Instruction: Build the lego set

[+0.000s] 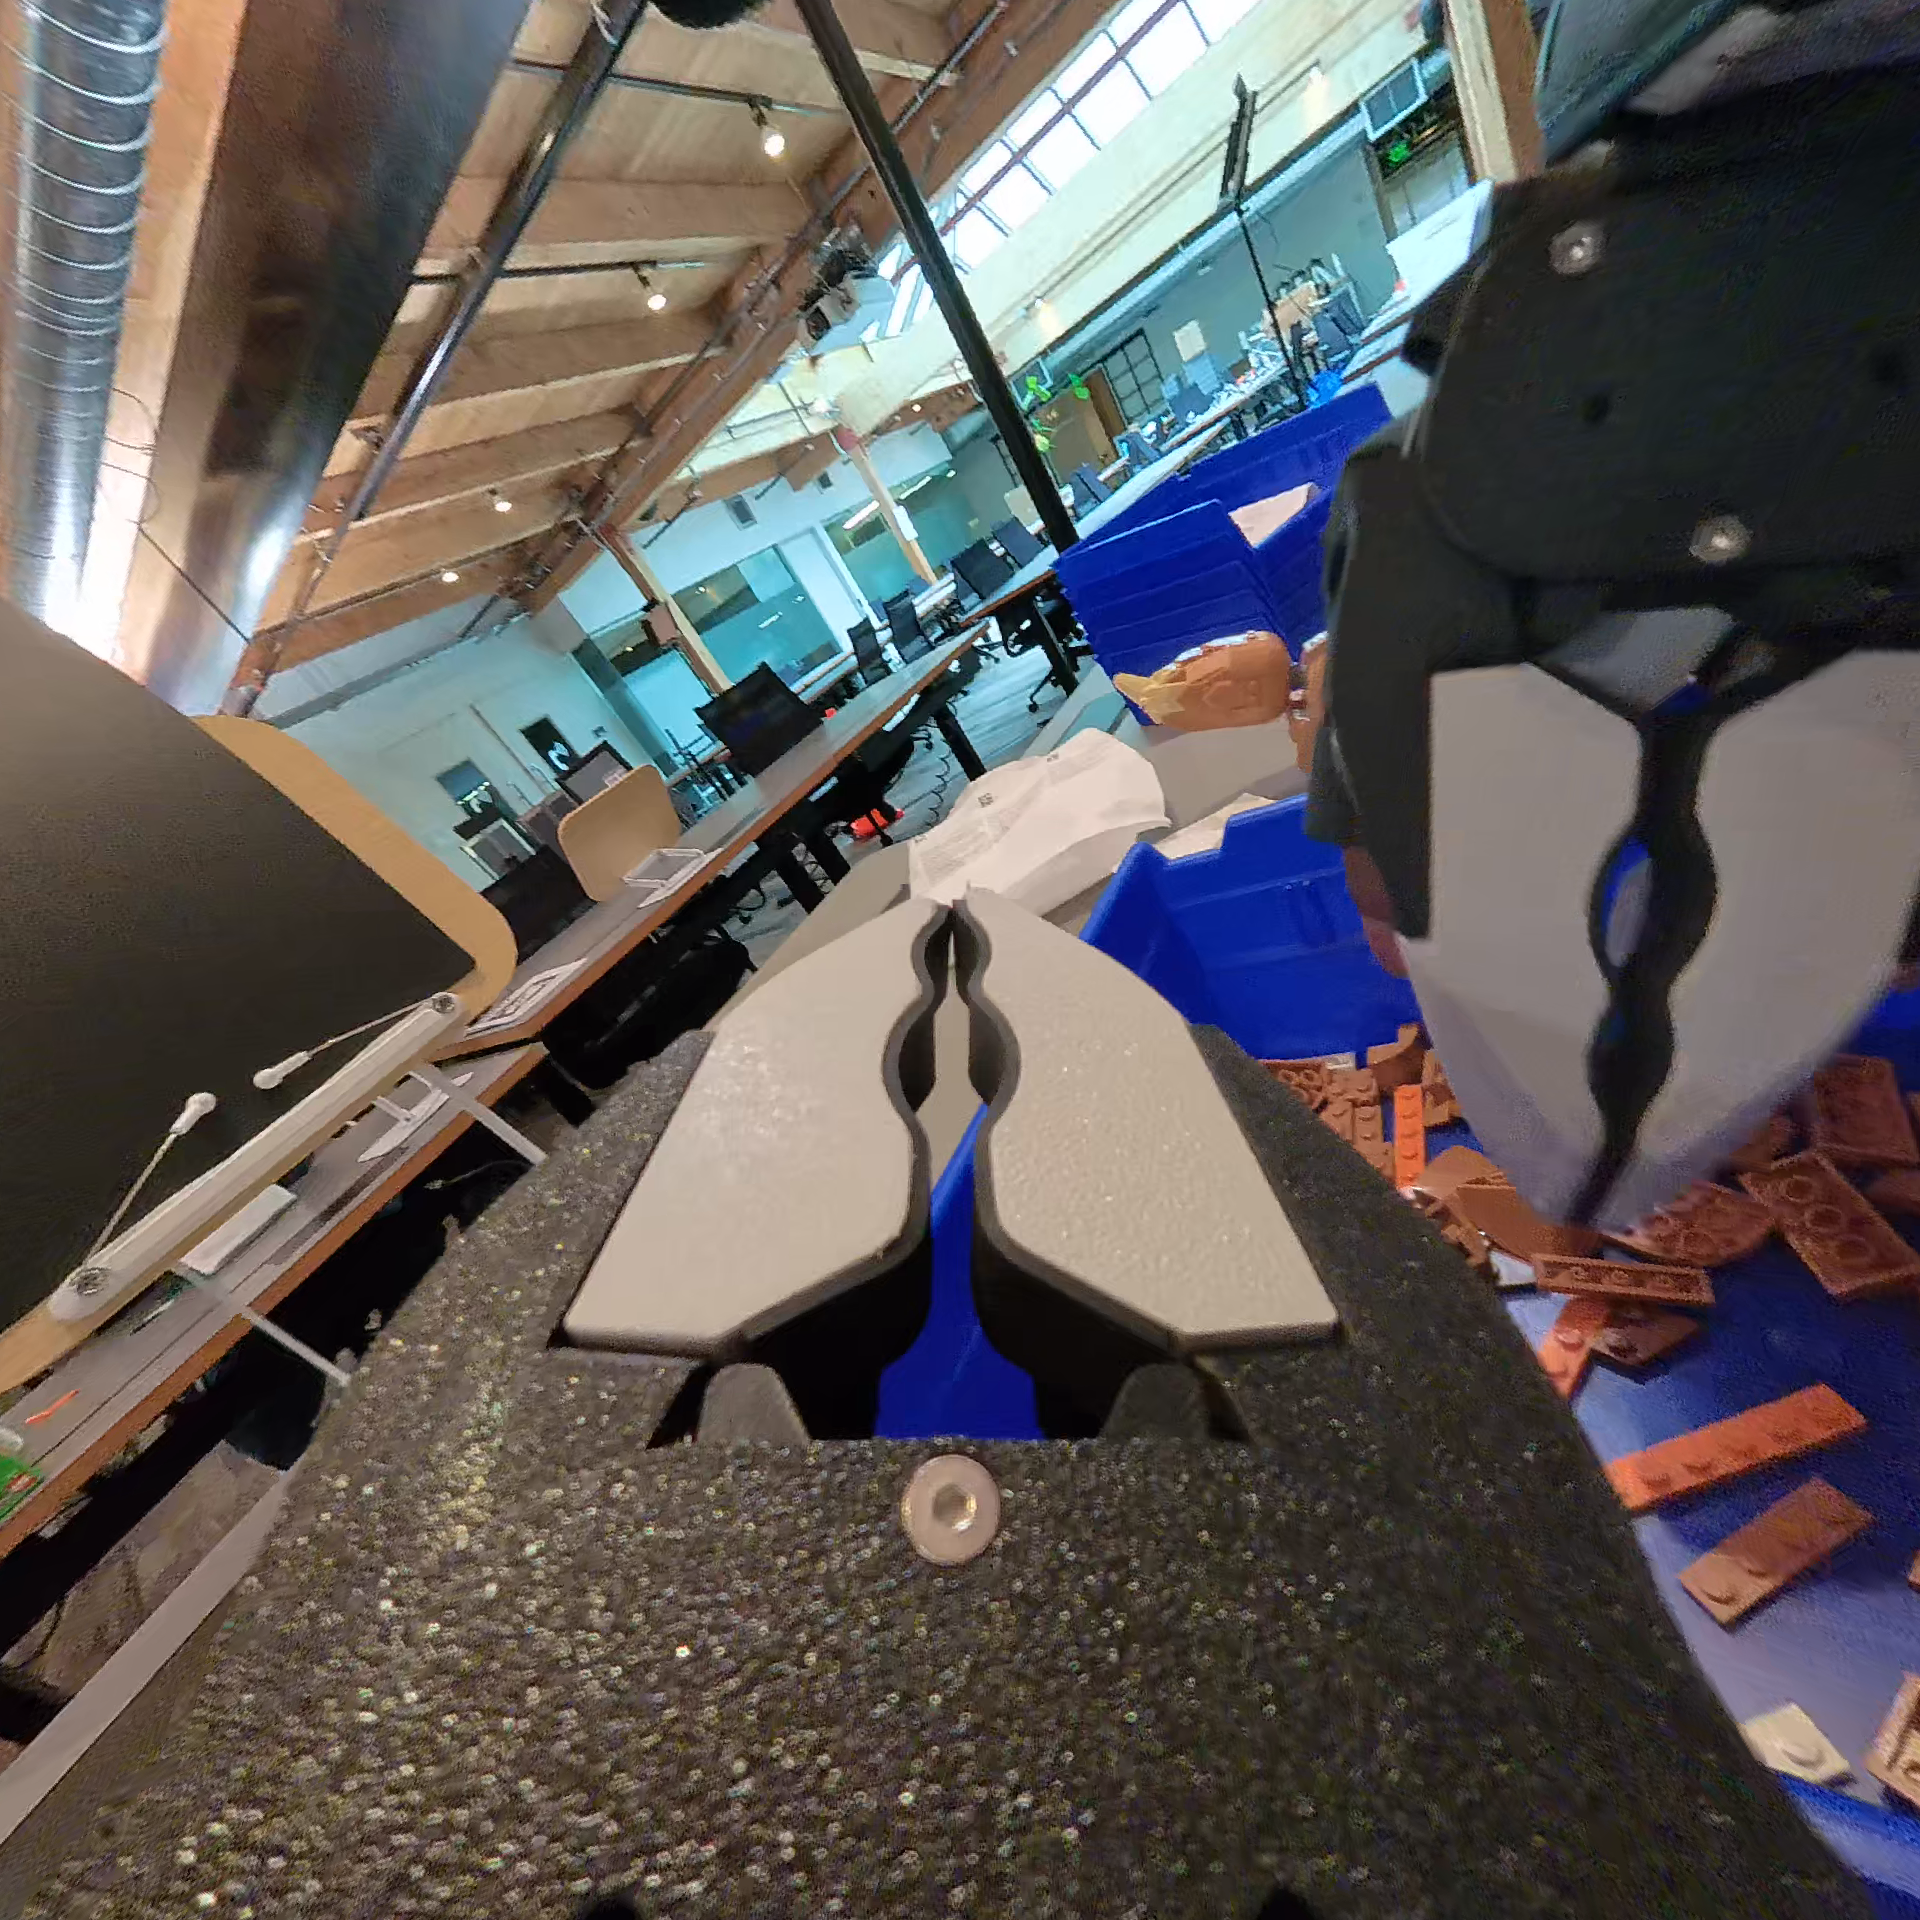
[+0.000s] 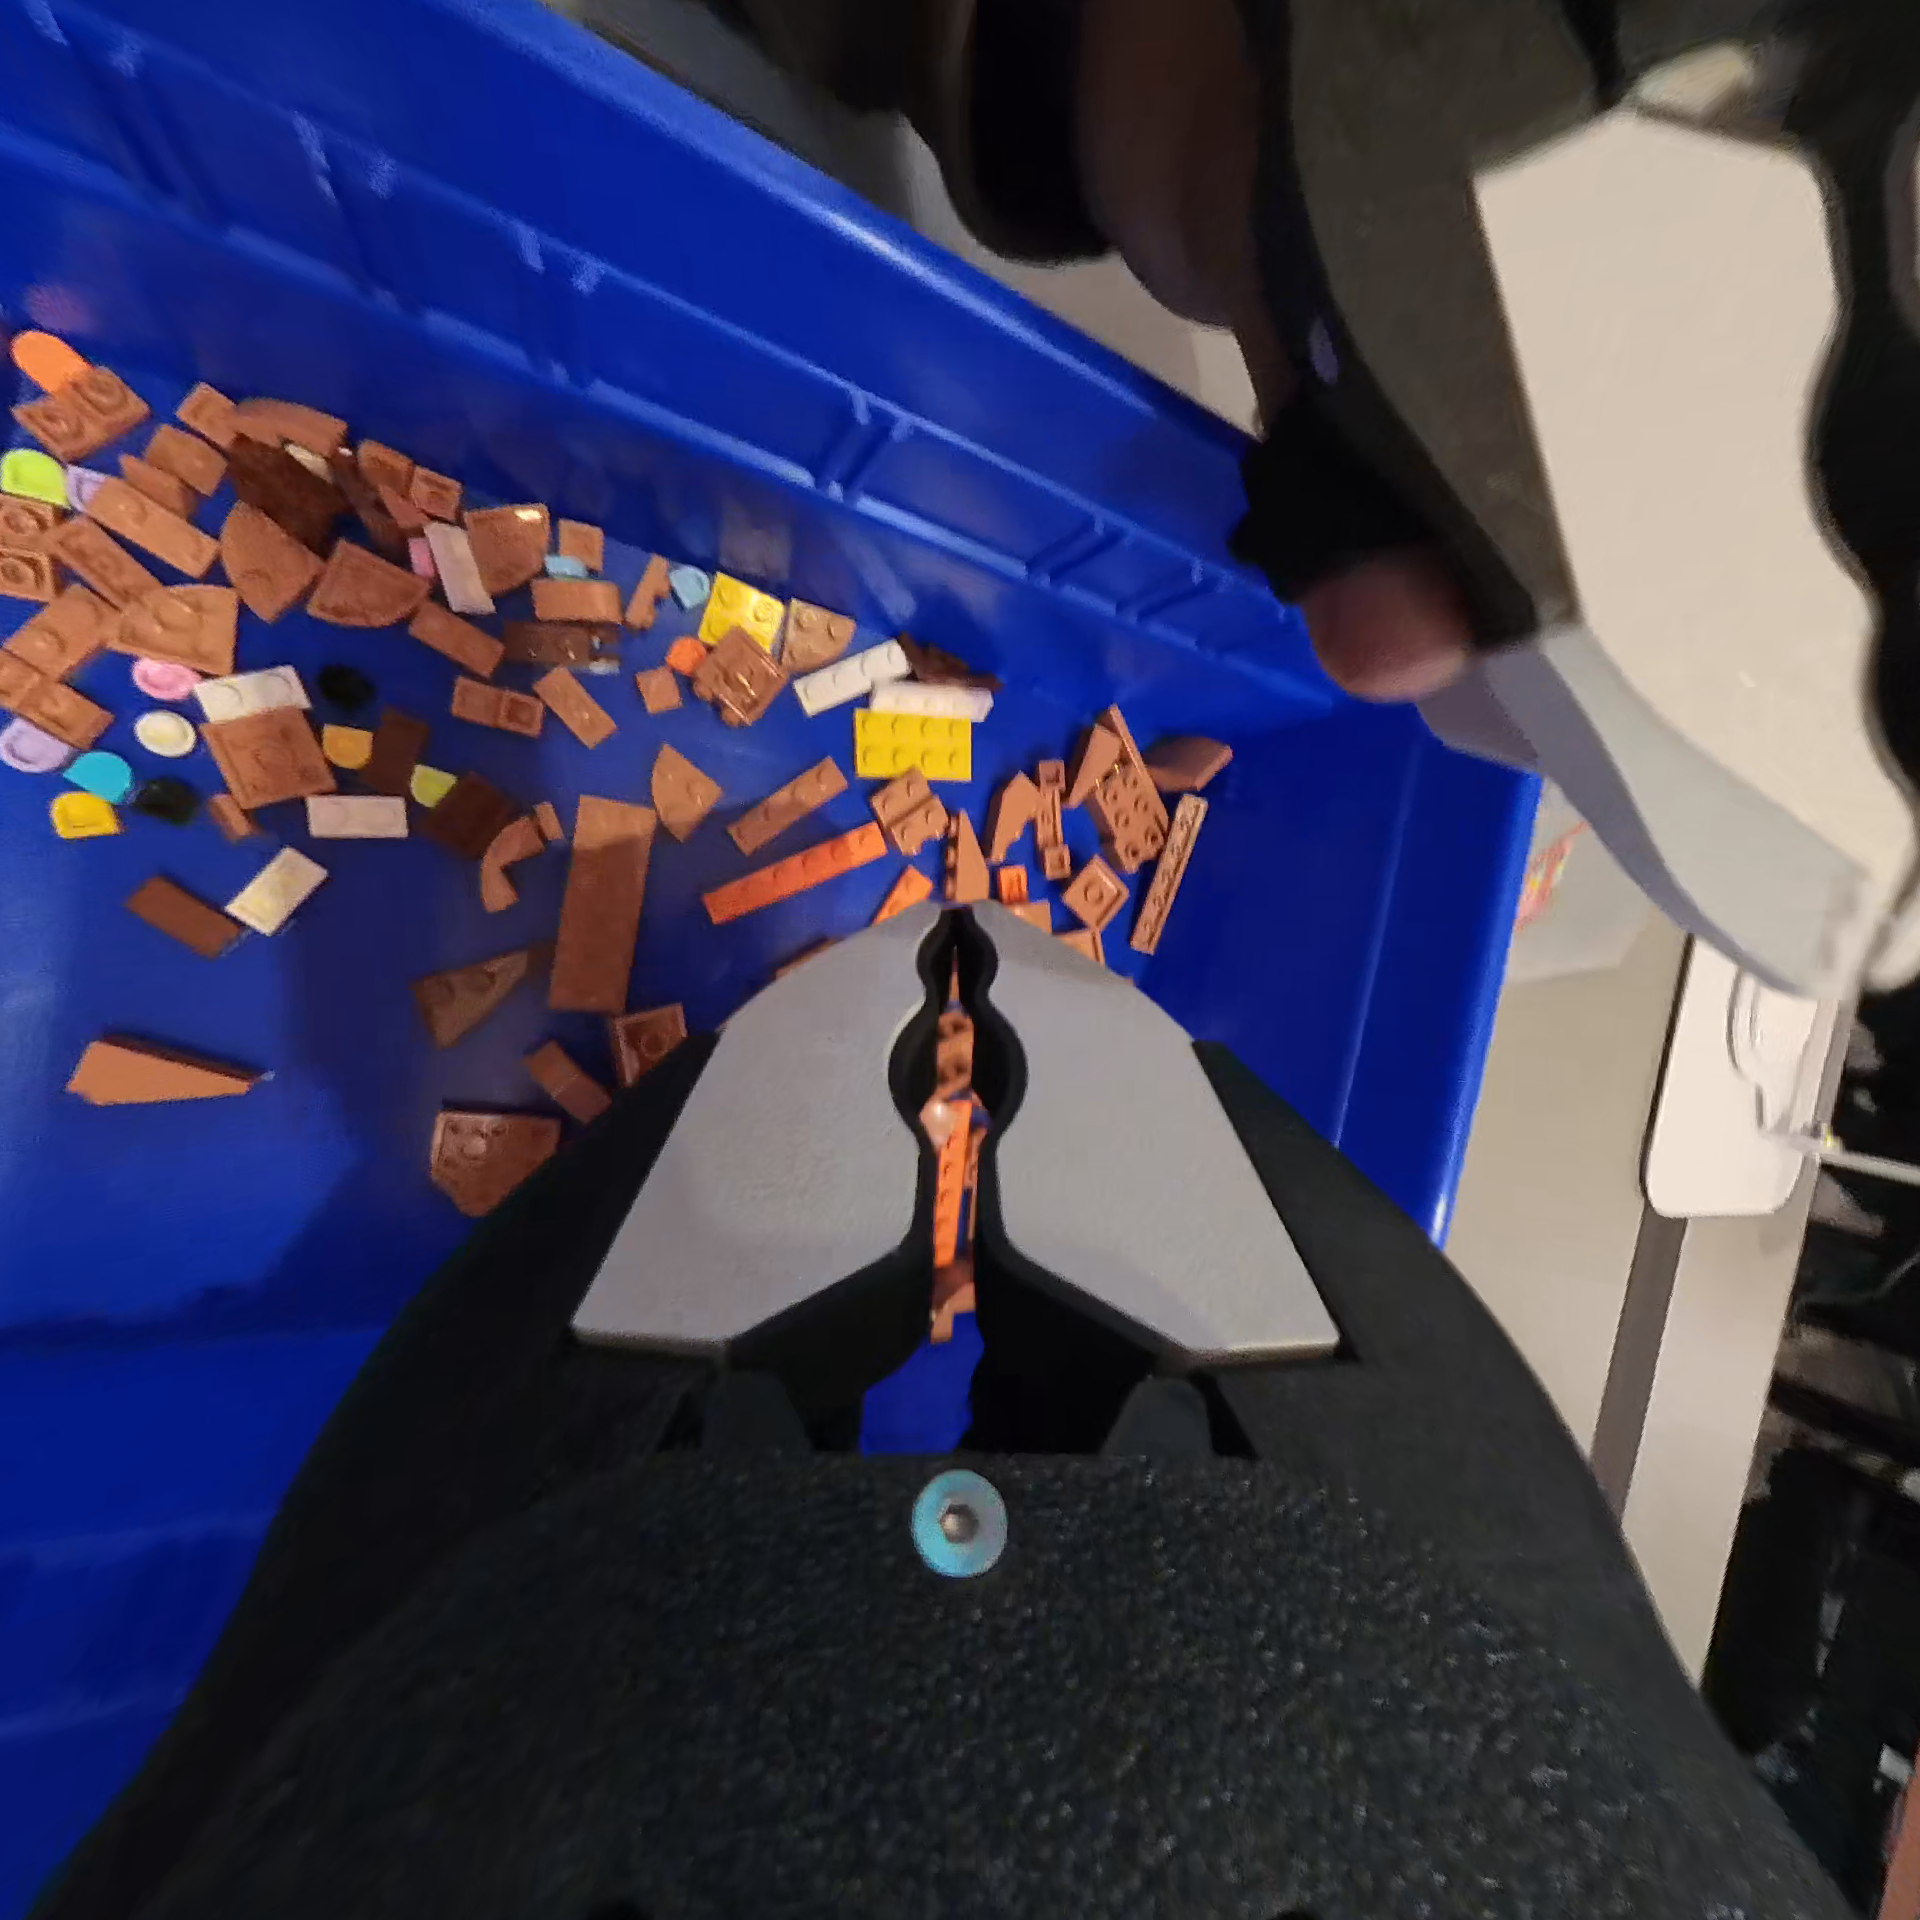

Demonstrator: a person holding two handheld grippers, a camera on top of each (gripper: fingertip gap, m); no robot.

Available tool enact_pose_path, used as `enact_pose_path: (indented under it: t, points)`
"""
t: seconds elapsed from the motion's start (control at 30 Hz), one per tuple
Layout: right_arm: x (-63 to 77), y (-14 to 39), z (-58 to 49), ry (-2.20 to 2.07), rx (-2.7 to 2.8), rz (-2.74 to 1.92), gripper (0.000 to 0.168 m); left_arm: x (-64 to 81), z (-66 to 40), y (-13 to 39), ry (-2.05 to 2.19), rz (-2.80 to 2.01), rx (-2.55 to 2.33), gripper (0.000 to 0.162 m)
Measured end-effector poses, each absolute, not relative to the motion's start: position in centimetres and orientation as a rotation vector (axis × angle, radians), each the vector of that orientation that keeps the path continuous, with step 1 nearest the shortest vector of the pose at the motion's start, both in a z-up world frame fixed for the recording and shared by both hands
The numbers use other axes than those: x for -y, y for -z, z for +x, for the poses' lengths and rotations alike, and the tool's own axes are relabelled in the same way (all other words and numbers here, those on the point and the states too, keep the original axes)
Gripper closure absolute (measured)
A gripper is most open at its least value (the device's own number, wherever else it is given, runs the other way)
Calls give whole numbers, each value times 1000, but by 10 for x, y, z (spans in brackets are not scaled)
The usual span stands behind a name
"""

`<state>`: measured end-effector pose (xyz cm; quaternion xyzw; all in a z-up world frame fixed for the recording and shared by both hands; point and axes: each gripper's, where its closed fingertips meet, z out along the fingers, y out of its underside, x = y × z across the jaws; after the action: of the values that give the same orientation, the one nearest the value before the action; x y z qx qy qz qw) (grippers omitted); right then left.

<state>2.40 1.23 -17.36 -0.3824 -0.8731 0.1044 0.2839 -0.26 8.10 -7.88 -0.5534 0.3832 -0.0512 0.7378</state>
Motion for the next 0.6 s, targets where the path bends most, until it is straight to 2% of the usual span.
enact_pose_path:
  t: [0.03,0.27,0.6]
  points:
    - [-8,178,22,-294,2364,-995,168,-82,-4,78,101,-1210,-835,162]
    - [9,215,17,-410,2621,-895,168,-82,-7,75,83,-1179,-802,162]
    - [13,223,21,-453,2789,-881,164,-83,-14,71,63,-1143,-749,162]
